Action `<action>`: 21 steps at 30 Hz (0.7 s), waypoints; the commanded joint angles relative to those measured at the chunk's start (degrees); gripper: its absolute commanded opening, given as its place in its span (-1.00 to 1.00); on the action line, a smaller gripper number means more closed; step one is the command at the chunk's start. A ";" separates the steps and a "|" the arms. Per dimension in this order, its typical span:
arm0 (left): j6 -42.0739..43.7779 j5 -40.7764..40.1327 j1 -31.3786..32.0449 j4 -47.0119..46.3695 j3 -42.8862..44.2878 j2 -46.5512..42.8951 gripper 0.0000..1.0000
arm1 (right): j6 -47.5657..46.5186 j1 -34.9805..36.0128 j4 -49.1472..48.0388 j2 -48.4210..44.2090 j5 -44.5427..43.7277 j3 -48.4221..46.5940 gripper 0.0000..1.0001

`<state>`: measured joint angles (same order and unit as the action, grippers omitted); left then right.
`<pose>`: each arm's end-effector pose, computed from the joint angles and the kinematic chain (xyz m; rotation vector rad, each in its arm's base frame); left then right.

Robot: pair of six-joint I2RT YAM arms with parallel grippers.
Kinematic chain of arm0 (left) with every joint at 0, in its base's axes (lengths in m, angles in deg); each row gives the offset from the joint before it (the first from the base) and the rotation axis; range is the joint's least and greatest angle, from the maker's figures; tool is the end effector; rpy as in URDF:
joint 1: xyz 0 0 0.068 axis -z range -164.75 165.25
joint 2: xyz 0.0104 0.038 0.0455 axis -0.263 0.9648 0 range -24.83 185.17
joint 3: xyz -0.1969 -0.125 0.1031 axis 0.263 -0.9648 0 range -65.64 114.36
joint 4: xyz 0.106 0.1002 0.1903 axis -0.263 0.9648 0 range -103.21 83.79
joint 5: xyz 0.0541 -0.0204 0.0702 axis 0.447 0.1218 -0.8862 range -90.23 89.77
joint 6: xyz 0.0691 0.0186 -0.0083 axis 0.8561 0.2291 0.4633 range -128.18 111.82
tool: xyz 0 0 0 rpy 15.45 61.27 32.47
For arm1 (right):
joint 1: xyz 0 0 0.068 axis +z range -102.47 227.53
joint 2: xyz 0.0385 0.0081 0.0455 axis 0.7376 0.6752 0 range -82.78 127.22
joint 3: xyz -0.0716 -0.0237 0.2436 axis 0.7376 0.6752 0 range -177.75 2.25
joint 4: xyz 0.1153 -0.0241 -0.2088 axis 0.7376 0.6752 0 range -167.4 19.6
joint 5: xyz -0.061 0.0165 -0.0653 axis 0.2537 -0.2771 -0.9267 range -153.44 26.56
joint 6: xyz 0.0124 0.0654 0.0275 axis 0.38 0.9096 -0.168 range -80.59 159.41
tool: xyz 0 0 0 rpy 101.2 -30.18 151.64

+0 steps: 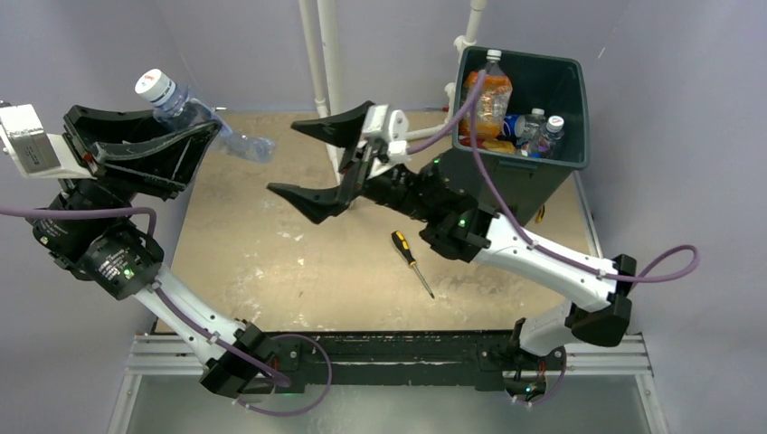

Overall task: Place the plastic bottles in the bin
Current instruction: Pick up the plastic bottle from the corner of the board.

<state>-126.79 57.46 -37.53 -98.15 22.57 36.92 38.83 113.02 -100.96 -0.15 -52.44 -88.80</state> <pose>0.0624 -0.0010 0.5808 0.4289 0.9984 -0.8510 0.1188 0.2881 0.5190 -0.7401 0.7967 1.1239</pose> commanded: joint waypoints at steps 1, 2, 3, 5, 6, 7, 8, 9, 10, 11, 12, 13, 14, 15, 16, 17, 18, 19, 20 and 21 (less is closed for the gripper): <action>-19.36 -0.48 0.28 -16.81 -1.75 -0.26 -1.00 | -7.85 3.13 4.31 4.83 -3.34 -7.66 0.98; -19.30 -0.09 0.30 -16.83 -1.91 -0.38 -1.00 | -9.16 4.01 4.57 5.71 -4.16 -8.73 0.98; -19.17 0.29 0.30 -16.88 -2.25 -0.50 -1.00 | -10.43 4.95 4.71 6.54 -4.86 -9.74 0.98; -19.01 0.84 0.41 -16.84 -2.94 -0.75 -1.00 | -12.70 6.36 5.26 8.43 -6.08 -11.93 0.98; -18.83 1.12 0.61 -16.86 -3.21 -0.93 -1.00 | -13.64 6.85 6.10 9.69 -6.87 -13.57 0.98; -18.72 1.25 0.79 -16.83 -3.49 -1.08 -1.00 | -14.87 7.32 7.33 11.13 -8.01 -15.81 0.98; -18.61 1.42 0.90 -16.84 -3.56 -1.23 -1.00 | -15.75 7.76 8.27 12.65 -9.28 -17.93 0.98; -18.53 1.50 0.98 -16.88 -3.68 -1.35 -1.00 | -16.52 8.24 8.71 13.69 -10.48 -19.37 0.98; -18.30 1.65 1.02 -16.85 -3.84 -1.49 -1.00 | -17.15 8.48 8.73 14.71 -11.86 -20.45 0.98; -18.14 1.78 1.01 -16.83 -4.02 -1.67 -1.00 | -17.51 8.64 8.47 15.49 -13.03 -21.54 0.97; -17.94 1.87 1.01 -16.84 -4.21 -1.91 -1.00 | -17.96 8.60 7.99 16.06 -13.79 -22.17 0.97; -17.71 2.11 1.01 -16.88 -4.40 -2.12 -1.00 | -18.45 8.73 7.55 16.66 -14.41 -22.85 0.96; -17.50 2.36 1.01 -16.84 -4.57 -2.30 -1.00 | -18.87 8.69 7.59 17.44 -14.73 -23.88 0.94; -17.36 2.54 1.01 -16.83 -4.76 -2.56 -1.00 | -19.40 8.69 7.97 18.22 -14.85 -25.18 0.90; -17.23 2.78 1.01 -16.84 -4.93 -2.74 -1.00 | -19.79 8.69 8.14 18.92 -14.99 -26.11 0.84; -17.07 2.96 1.03 -16.85 -5.11 -2.84 -1.00 | -19.98 8.69 8.10 19.43 -15.00 -26.98 0.76; -16.95 3.17 1.01 -16.83 -5.26 -2.95 -1.00 | -20.18 8.69 8.21 19.94 -15.04 -27.79 0.65; -16.88 3.38 1.06 -16.83 -5.46 -3.02 -1.00 | -20.23 8.76 8.34 20.41 -15.09 -28.34 0.42; -16.84 3.65 1.06 -16.83 -5.76 -3.15 -1.00 | -20.28 8.82 8.16 20.53 -15.24 -28.55 0.22; -16.77 4.17 1.08 -16.83 -6.09 -3.26 -1.00 | -20.21 8.82 8.03 20.55 -15.38 -28.59 -0.01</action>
<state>-127.53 60.26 -36.81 -98.33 17.47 34.06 20.27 121.68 -91.69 20.77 -65.92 -113.89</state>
